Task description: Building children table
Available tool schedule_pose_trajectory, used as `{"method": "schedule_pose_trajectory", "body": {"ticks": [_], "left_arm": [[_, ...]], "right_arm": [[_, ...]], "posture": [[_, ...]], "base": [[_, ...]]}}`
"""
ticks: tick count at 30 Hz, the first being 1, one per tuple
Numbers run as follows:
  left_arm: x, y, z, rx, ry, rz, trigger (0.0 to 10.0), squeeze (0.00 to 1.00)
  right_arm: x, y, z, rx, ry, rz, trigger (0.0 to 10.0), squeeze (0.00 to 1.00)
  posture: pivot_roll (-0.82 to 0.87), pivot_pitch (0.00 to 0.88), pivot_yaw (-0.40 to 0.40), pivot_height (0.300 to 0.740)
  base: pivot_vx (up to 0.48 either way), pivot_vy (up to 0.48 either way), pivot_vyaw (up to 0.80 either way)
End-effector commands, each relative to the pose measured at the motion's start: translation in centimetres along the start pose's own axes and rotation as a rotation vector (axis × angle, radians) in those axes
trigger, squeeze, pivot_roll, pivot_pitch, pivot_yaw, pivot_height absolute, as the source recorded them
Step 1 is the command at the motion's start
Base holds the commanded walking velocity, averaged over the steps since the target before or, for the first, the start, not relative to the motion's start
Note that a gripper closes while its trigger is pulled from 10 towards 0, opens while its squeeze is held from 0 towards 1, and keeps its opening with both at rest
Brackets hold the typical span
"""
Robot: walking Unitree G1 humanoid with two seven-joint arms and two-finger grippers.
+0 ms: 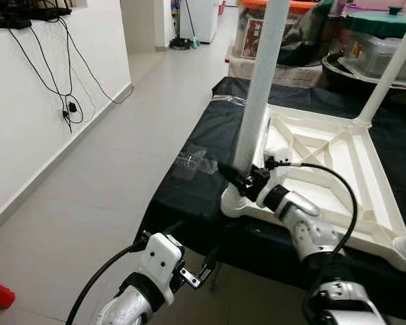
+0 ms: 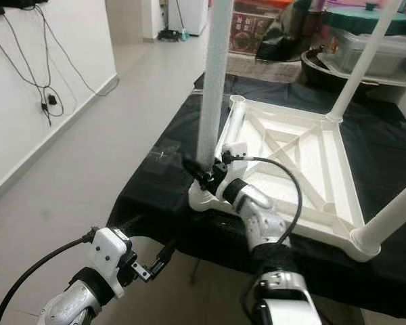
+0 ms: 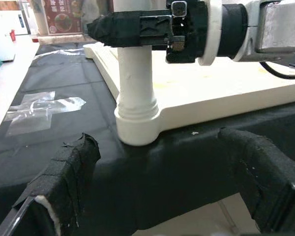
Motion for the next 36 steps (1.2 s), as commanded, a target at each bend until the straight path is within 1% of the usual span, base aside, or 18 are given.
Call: {"method": "schedule_pose_trajectory", "body": {"ticks": [1, 3, 9, 10, 14, 15, 18, 19, 20, 21, 23, 24, 25, 26, 28, 29, 32, 36], "left_arm": [[-0.3, 0.0, 0.1, 0.002, 0.013, -0.002, 10.0, 0.0], [-0.3, 0.0, 0.1, 0.002, 0.013, -0.002, 10.0, 0.0], [-0.3, 0.0, 0.1, 0.004, 0.012, -0.001, 10.0, 0.0], [-0.3, -0.1, 0.1, 0.005, 0.012, -0.001, 10.0, 0.0], [-0.3, -0.1, 0.2, 0.006, 0.012, -0.001, 10.0, 0.0], [-0.3, -0.1, 0.2, 0.007, 0.012, -0.001, 10.0, 0.0], [-0.3, -0.1, 0.1, 0.008, 0.011, 0.0, 10.0, 0.0], [-0.3, -0.1, 0.1, 0.008, 0.011, 0.0, 10.0, 0.0], [-0.3, -0.1, 0.1, 0.008, 0.011, 0.0, 10.0, 0.0], [-0.3, -0.1, 0.1, 0.008, 0.011, 0.001, 10.0, 0.0], [-0.3, 0.0, 0.1, 0.008, 0.011, 0.002, 10.0, 0.0], [-0.3, 0.0, 0.1, 0.008, 0.011, 0.002, 10.0, 0.0], [-0.3, 0.0, 0.1, 0.009, 0.011, 0.002, 10.0, 0.0], [-0.4, 0.0, 0.1, 0.007, 0.012, 0.003, 10.0, 0.0], [-0.4, 0.0, 0.0, 0.002, 0.015, 0.002, 10.0, 0.0], [-0.4, 0.0, 0.0, 0.002, 0.015, 0.002, 10.0, 0.0], [-0.5, 0.0, 0.0, -0.001, 0.018, 0.0, 10.0, 0.0], [-0.5, 0.1, 0.0, 0.0, 0.018, -0.002, 10.0, 0.0]], "right_arm": [[0.3, 2.5, -1.3, 0.264, 0.006, -0.009, 10.0, 0.0], [0.3, 2.5, -1.3, 0.264, 0.006, -0.009, 10.0, 0.0], [0.3, 4.2, -2.2, 0.523, 0.045, 0.058, 10.0, 0.0], [0.3, 4.6, -2.6, 0.556, 0.054, 0.078, 8.3, 0.0], [0.3, 4.8, -2.8, 0.57, 0.058, 0.088, 8.3, 0.0], [0.5, 4.9, -3.1, 0.559, 0.058, 0.102, 0.0, 0.0], [0.7, 4.1, -4.0, 0.391, 0.036, 0.147, 0.0, 0.0], [0.8, 3.2, -4.4, 0.262, 0.034, 0.16, 0.0, 0.0], [0.8, 3.2, -4.4, 0.262, 0.034, 0.16, 0.0, 0.0], [0.7, 2.7, -4.5, 0.181, 0.034, 0.165, 0.0, 0.0], [0.1, -0.9, -4.0, -0.293, 0.111, 0.105, 0.0, 0.0], [0.1, -0.9, -4.0, -0.293, 0.111, 0.105, 0.0, 0.0], [-0.3, -2.1, -3.4, -0.449, 0.141, 0.072, 0.0, 0.0], [-1.1, -3.4, -1.7, -0.689, 0.188, 0.047, 0.0, 0.0], [-2.2, -4.3, 0.9, -0.956, 0.235, 0.024, 0.0, 0.0], [-2.2, -4.3, 0.9, -0.956, 0.235, 0.024, 0.0, 0.0], [-3.4, -3.7, 3.0, -1.169, 0.248, -0.022, 0.0, 0.0], [-3.9, -2.8, 3.4, -1.248, 0.25, -0.057, 0.0, 0.0]], "posture": [[0.09, 0.065, -0.066, 0.74], [0.09, 0.065, -0.066, 0.74], [0.1, 0.07, -0.071, 0.74], [0.1, 0.071, -0.071, 0.74], [0.1, 0.071, -0.072, 0.74], [0.1, 0.071, -0.072, 0.74], [0.1, 0.07, -0.074, 0.74], [0.09, 0.071, -0.072, 0.74], [0.09, 0.071, -0.072, 0.74], [0.09, 0.071, -0.072, 0.74], [0.09, 0.069, -0.075, 0.74], [0.09, 0.069, -0.075, 0.74], [0.09, 0.069, -0.075, 0.74], [0.08, 0.069, -0.068, 0.74], [0.08, 0.066, -0.067, 0.74], [0.08, 0.066, -0.067, 0.74], [0.09, 0.059, -0.067, 0.74], [0.09, 0.055, -0.068, 0.74]], "base": [[0.0, 0.0, 0.0], [0.0, 0.0, 0.0], [0.0, 0.0, 0.0], [0.0, 0.0, 0.0], [0.0, 0.0, 0.0], [0.0, 0.0, 0.0], [0.0, 0.0, 0.0], [0.0, 0.0, 0.0], [0.0, 0.0, 0.0], [0.0, 0.0, 0.0], [0.0, 0.0, 0.0], [0.0, 0.0, 0.0], [0.0, 0.0, 0.0], [0.0, 0.0, 0.0], [0.0, 0.0, 0.0], [0.0, 0.0, 0.0], [0.0, 0.0, 0.0], [0.0, 0.0, 0.0]]}}
Point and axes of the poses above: a point about 5 cm out from each wrist's last joint towards the gripper, its own z axis pointing back from the gripper into the wrist, its own x axis along the axis of the wrist's last joint, y = z × x, the point moved 2 cm from there along -z, pointing out of the wrist towards the gripper, and after that the axes turned 15 degrees about z, right-handed, at the moved point
